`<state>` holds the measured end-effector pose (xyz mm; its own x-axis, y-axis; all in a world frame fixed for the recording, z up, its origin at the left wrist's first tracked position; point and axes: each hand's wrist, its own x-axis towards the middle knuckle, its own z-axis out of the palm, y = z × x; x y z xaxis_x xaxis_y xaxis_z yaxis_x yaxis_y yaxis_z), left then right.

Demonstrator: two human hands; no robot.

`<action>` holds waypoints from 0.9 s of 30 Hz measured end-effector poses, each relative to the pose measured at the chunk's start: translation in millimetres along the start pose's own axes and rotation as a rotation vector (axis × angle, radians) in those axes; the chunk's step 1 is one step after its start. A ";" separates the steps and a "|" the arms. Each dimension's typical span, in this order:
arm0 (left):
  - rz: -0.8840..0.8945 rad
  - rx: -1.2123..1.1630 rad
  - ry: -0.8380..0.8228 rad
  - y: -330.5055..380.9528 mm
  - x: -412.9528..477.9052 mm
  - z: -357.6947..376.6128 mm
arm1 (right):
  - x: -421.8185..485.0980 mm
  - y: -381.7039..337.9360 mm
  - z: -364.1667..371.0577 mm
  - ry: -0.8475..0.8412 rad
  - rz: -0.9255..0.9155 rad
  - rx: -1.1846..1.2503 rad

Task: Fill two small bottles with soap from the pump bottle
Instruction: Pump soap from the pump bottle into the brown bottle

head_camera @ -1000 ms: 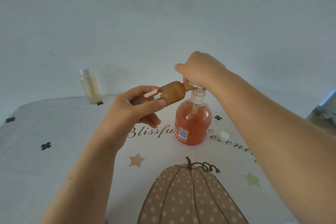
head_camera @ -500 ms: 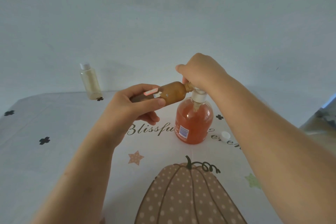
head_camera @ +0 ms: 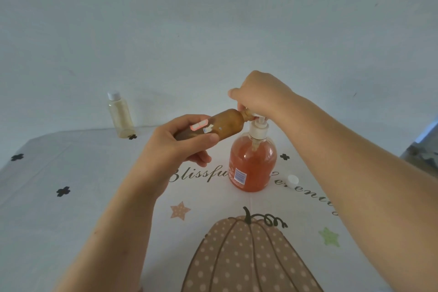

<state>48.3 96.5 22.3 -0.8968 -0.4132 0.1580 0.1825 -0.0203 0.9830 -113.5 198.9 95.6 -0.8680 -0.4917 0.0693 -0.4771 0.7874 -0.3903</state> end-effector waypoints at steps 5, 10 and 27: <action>-0.009 0.009 -0.017 -1.4 0.1 0.1 | 1.2 3.5 2.8 -0.013 0.025 0.090; -0.018 0.037 -0.016 -6.0 3.1 -2.2 | 6.3 10.7 13.3 -0.009 0.030 0.103; 0.038 0.042 0.002 -1.5 0.6 -0.1 | -0.4 2.3 1.2 -0.005 0.005 0.027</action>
<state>47.6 96.2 20.9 -0.8890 -0.4144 0.1947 0.1989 0.0335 0.9794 -114.1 200.4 93.6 -0.8698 -0.4895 0.0621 -0.4684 0.7796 -0.4157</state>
